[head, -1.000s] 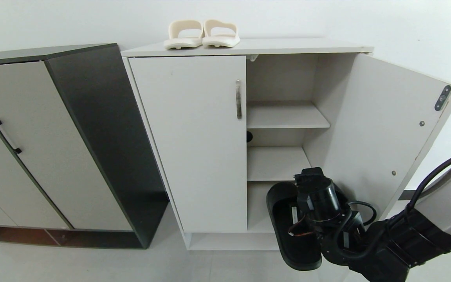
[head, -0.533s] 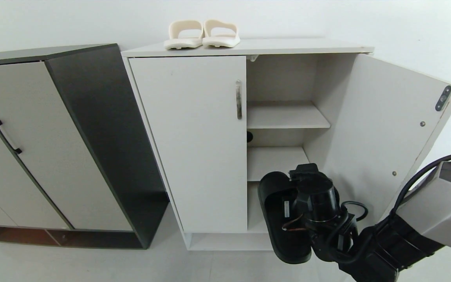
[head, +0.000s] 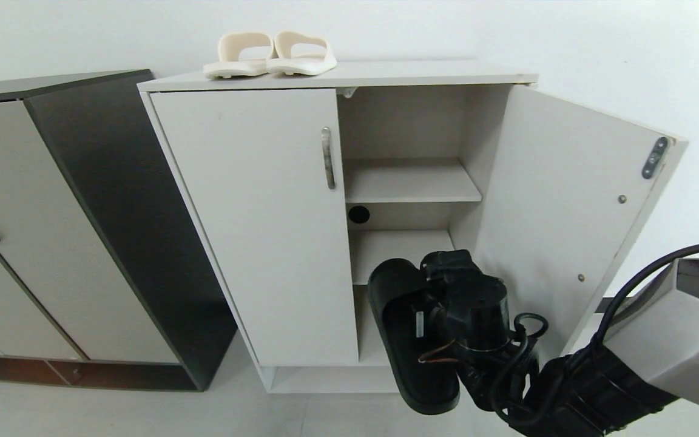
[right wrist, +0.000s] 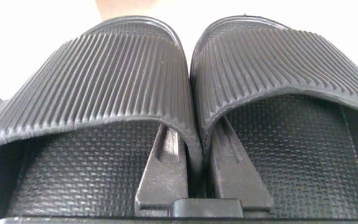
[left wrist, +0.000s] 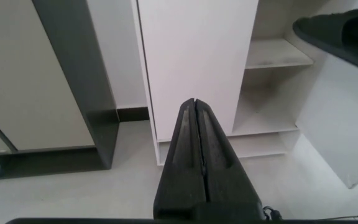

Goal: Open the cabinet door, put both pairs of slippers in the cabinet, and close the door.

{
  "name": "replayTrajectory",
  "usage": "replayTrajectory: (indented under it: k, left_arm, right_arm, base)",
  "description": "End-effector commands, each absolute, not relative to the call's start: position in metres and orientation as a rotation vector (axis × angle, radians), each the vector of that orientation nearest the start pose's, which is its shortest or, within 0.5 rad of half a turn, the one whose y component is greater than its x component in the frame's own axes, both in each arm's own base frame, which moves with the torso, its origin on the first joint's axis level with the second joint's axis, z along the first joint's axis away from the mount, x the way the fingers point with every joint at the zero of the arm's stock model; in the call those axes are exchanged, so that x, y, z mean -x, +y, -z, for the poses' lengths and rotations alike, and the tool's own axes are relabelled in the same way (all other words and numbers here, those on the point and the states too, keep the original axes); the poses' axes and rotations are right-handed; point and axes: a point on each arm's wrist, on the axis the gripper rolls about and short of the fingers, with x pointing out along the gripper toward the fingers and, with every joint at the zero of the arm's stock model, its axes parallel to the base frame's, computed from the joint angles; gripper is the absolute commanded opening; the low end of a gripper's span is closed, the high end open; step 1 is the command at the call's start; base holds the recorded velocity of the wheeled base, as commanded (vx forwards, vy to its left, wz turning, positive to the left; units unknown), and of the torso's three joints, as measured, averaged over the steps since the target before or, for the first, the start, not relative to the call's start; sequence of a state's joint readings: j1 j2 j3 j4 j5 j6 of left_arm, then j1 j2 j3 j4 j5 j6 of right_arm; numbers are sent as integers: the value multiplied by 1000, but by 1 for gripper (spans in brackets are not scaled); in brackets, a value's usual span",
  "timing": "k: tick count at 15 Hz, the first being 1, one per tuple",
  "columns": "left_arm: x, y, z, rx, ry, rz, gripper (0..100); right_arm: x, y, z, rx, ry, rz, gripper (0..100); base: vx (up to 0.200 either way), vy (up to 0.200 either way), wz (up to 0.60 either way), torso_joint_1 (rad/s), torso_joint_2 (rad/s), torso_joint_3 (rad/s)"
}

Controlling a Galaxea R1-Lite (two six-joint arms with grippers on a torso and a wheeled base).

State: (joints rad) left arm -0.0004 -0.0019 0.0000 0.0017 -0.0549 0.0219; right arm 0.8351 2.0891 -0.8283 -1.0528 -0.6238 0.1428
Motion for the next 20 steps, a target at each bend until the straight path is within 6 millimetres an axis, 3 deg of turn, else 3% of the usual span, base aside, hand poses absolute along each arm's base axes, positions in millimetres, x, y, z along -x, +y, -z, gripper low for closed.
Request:
replayTrajectory:
  k: [1, 7, 11, 20]
  left_arm:
    - [23, -1, -75, -21, 1, 55, 0]
    - [23, -1, -75, -21, 2, 55, 0]
    - [23, -1, -75, -21, 2, 55, 0]
    - [23, -1, -75, -20, 3, 55, 0]
  right_arm:
    - [-259, 268, -97, -6, 166, -204, 0]
    - [-273, 272, -82, 0, 181, -181, 0]
    - [-305, 272, -55, 16, 200, -117, 0]
    - [-338, 251, -30, 42, 227, -23, 0]
  base:
    - [0, 0, 0, 0, 0, 0]
    - [0, 0, 0, 0, 0, 0]
    - [0, 0, 0, 0, 0, 0]
    - [0, 0, 0, 0, 0, 0]
